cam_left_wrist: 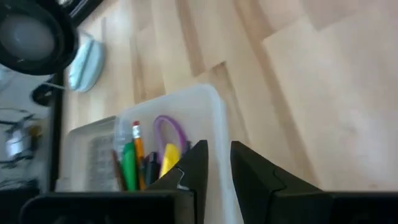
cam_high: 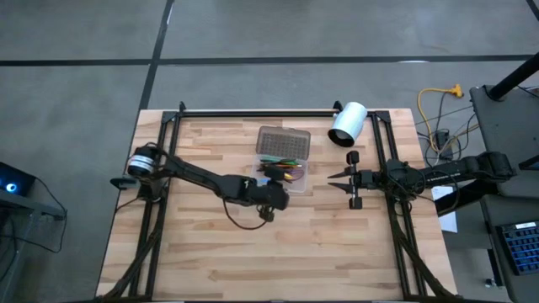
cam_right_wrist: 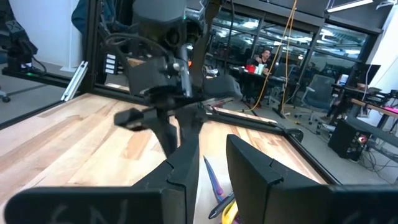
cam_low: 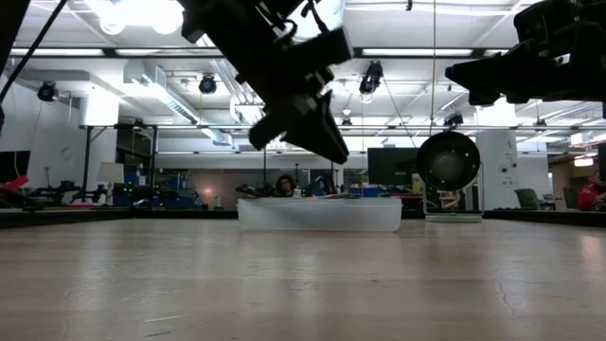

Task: Pick & place school supplies into a supply box
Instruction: Close the supply box

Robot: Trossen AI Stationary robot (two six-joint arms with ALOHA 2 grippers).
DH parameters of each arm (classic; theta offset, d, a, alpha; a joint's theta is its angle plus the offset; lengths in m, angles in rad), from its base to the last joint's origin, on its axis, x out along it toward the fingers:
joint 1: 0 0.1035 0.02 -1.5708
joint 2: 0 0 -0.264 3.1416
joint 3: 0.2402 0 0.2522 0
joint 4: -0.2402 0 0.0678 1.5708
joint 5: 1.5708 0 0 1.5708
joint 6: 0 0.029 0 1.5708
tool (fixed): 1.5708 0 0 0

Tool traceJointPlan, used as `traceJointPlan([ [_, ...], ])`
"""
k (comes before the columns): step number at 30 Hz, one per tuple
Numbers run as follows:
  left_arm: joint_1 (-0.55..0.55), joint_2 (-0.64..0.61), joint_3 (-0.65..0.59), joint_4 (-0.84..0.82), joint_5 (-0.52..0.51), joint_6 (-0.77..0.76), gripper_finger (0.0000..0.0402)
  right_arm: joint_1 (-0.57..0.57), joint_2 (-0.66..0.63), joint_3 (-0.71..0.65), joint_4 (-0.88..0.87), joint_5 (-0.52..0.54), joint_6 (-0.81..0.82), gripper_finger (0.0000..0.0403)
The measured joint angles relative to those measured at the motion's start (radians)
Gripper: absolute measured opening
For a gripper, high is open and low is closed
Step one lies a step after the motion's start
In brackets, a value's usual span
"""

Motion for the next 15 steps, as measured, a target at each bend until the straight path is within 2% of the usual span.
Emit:
traceJointPlan([
  [4,0.005,-0.049,-0.053,0.060,0.093,-0.005,0.0054,0.000,0.000,0.000,0.000,0.001,0.001,0.0073],
  [11,0.017,-0.131,-0.194,0.202,0.101,0.022,0.0054,0.000,0.000,0.000,0.000,0.001,0.002,0.0073],
  [15,0.046,-0.206,-0.318,0.309,0.100,0.022,0.0054,0.000,0.000,0.000,0.000,0.001,0.001,0.0073],
])
